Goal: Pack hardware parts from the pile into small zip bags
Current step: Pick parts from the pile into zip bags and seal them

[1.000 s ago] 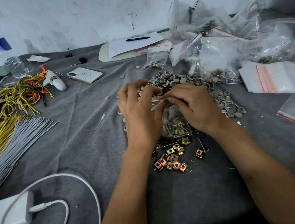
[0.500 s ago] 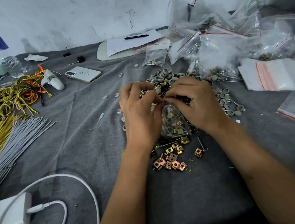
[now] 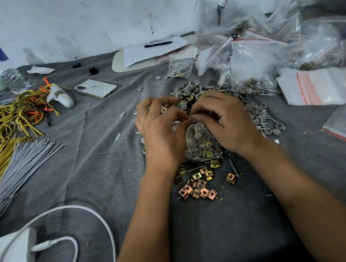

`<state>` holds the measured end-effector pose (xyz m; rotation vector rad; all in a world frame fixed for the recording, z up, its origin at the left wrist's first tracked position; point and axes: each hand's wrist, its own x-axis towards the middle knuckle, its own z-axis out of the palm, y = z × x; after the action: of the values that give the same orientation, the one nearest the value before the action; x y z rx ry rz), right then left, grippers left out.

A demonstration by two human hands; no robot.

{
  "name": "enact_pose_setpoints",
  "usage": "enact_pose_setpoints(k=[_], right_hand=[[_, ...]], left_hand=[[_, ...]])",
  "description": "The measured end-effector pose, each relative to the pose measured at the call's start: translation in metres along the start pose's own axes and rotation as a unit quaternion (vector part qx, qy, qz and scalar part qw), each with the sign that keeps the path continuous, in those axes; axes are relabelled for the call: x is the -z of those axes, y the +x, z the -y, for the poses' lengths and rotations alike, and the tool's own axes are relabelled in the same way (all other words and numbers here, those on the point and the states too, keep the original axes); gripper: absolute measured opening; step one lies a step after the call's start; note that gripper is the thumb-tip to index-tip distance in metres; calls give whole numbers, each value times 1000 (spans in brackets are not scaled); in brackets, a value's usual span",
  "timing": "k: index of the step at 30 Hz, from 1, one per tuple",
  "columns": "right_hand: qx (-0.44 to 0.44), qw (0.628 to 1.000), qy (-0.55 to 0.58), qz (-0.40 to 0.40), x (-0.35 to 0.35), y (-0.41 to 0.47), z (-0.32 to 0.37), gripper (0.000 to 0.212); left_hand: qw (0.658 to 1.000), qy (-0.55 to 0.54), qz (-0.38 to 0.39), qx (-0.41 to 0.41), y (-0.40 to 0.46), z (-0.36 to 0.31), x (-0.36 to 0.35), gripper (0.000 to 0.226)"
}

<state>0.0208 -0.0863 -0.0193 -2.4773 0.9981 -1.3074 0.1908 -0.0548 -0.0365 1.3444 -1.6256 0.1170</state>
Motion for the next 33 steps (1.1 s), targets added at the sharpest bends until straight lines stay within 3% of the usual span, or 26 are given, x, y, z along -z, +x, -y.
enact_pose_setpoints(k=[10, 15, 24, 33], right_hand=[[-51, 998, 26, -18, 4, 1, -4, 6], [-61, 995, 55, -52, 6, 0, -7, 4], [-112, 988, 107, -15, 2, -2, -10, 9], [-145, 973, 170, -50, 4, -1, -14, 11]], left_hand=[[999, -2, -1, 34, 2, -1, 6, 9], [994, -35, 5, 101, 4, -1, 8, 10], [996, -31, 21, 85, 2, -8, 5, 11], [969, -142, 36, 201, 5, -3, 0, 13]])
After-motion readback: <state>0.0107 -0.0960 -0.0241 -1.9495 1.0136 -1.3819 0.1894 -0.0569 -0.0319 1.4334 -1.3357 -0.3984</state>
